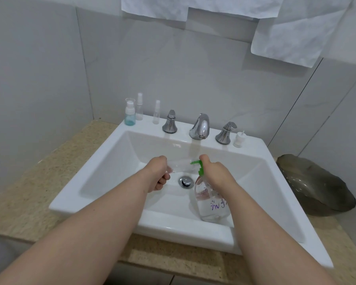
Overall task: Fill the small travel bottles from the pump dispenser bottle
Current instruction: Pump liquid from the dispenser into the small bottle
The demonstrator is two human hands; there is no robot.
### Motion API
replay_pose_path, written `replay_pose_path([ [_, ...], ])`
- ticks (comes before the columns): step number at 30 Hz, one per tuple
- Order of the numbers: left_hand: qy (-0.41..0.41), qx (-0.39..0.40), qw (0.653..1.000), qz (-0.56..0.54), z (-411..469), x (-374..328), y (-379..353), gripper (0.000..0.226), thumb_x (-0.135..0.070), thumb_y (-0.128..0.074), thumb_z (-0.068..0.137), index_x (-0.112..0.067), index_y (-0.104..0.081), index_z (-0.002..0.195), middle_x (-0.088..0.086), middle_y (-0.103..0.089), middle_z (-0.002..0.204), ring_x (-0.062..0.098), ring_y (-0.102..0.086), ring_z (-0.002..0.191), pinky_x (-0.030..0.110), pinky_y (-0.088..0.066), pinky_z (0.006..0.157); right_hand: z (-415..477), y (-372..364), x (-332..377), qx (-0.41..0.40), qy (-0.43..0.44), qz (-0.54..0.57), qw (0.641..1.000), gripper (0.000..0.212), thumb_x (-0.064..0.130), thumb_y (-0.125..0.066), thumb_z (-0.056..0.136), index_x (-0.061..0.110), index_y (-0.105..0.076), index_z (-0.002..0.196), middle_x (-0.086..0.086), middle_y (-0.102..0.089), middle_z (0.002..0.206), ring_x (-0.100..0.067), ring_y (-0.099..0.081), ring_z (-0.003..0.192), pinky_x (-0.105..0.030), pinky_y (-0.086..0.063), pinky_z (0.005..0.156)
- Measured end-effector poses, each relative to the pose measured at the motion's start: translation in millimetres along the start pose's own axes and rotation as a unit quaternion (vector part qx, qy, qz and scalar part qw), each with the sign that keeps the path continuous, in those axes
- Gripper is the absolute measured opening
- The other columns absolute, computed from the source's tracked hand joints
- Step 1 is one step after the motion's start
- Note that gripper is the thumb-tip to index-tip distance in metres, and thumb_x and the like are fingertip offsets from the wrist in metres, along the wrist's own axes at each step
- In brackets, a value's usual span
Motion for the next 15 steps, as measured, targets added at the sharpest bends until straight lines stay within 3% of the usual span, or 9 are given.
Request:
replay_pose_path([
  [5,0.005,0.008,1.0,0.006,1.0,1.4,-0.5,0.03,-0.025,-0.032,0.101,-0.011,-0.055,0.089,0.004,-0.044,0.065,0.016,-0.024,0.05,0.022,-0.02,0.047,-5.7,4.9,1.4,0.009,0.001,-0.013,1.0,0.061,0.044,-0.029,0.099,0.001,-0.07,0.084,0.01,-0.067,0.051,-0.018,-0.053,0.061,-0.028,-0.039,0.056],
  [8,0.006,0.012,1.0,0.013,0.3,1.8,-0.4,0.029,-0.025,-0.032,0.101,-0.011,-0.055,0.09,0.004,-0.044,0.064,0.016,-0.024,0.049,0.022,-0.02,0.047,-9.8,8.0,4.1,-0.007,0.016,-0.02,1.0,0.056,0.039,-0.03,0.101,0.006,-0.064,0.071,0.009,-0.058,0.041,-0.018,-0.049,0.059,-0.028,-0.035,0.054],
  [12,0.015,0.022,1.0,0.014,-0.8,3.0,-2.5,0.028,-0.025,-0.033,0.101,-0.011,-0.055,0.094,0.004,-0.043,0.063,0.016,-0.023,0.05,0.022,-0.019,0.048,-13.5,9.7,8.8,-0.013,0.036,-0.018,0.999,0.048,0.032,-0.031,0.104,0.014,-0.046,0.062,-0.001,-0.052,0.064,-0.023,-0.044,0.067,-0.031,-0.032,0.056],
  [15,0.013,0.017,1.0,0.01,-0.8,2.9,-1.8,0.032,-0.026,-0.031,0.103,-0.01,-0.057,0.093,0.004,-0.044,0.063,0.016,-0.023,0.05,0.023,-0.019,0.049,-13.0,9.0,7.0,-0.014,0.033,-0.025,0.999,0.059,0.046,-0.028,0.104,0.013,-0.054,0.063,-0.001,-0.057,0.071,-0.022,-0.051,0.07,-0.033,-0.041,0.066],
])
Point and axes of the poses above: each hand's wrist, its own z-axis towards the middle knuckle, its own y-axis out of the back of the hand, x = y × z, the point moved 5 cm from there along z, towards the middle knuckle
